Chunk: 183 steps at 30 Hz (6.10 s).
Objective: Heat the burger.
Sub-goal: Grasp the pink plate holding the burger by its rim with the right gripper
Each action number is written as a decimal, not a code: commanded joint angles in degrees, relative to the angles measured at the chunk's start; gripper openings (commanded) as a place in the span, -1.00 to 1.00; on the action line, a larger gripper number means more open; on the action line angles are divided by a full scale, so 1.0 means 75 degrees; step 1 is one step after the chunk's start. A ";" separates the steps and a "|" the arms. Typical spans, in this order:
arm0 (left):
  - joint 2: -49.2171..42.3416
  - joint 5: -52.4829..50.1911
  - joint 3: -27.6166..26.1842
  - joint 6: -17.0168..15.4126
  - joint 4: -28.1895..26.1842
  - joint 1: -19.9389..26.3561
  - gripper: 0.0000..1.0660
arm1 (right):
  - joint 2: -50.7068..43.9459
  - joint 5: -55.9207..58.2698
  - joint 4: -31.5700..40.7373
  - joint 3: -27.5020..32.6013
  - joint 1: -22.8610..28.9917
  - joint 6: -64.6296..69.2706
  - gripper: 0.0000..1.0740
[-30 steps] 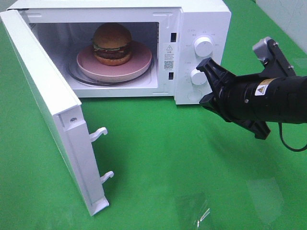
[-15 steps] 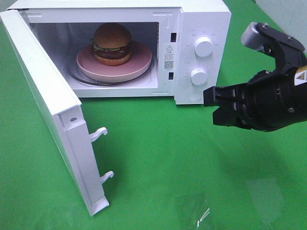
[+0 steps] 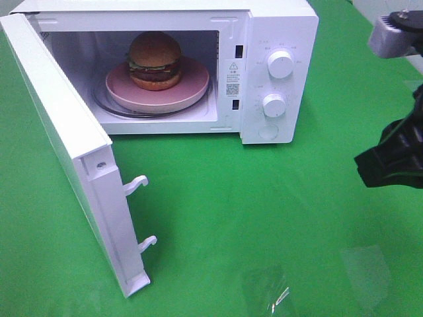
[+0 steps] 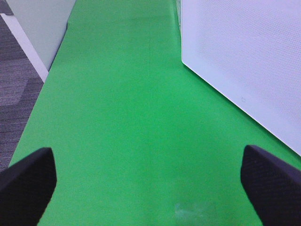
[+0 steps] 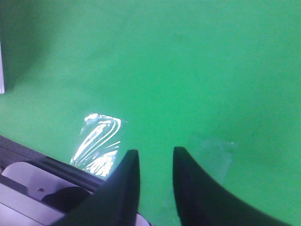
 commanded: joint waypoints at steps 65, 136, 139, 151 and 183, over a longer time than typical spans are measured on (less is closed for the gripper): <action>-0.0138 -0.0099 0.0015 -0.0008 -0.0046 -0.0008 0.87 | -0.1574 -0.1406 -0.2002 -0.0076 -0.0023 -0.8923 0.52; -0.0138 -0.0099 0.0015 -0.0008 -0.0046 -0.0008 0.87 | 0.6814 -0.5004 -0.3927 -0.3827 0.1047 -0.7051 0.62; -0.0138 -0.0099 0.0015 -0.0008 -0.0046 -0.0008 0.87 | 0.7151 -0.5088 -0.3927 -0.4102 0.1047 -0.6967 0.64; -0.0138 -0.0099 0.0015 -0.0008 -0.0046 -0.0008 0.87 | 0.8167 -0.5126 -0.3950 -0.5241 0.1047 -0.6914 0.62; -0.0138 -0.0099 0.0015 -0.0008 -0.0046 -0.0008 0.87 | 1.0015 -0.4927 -0.2911 -0.7296 0.0756 -0.7265 0.46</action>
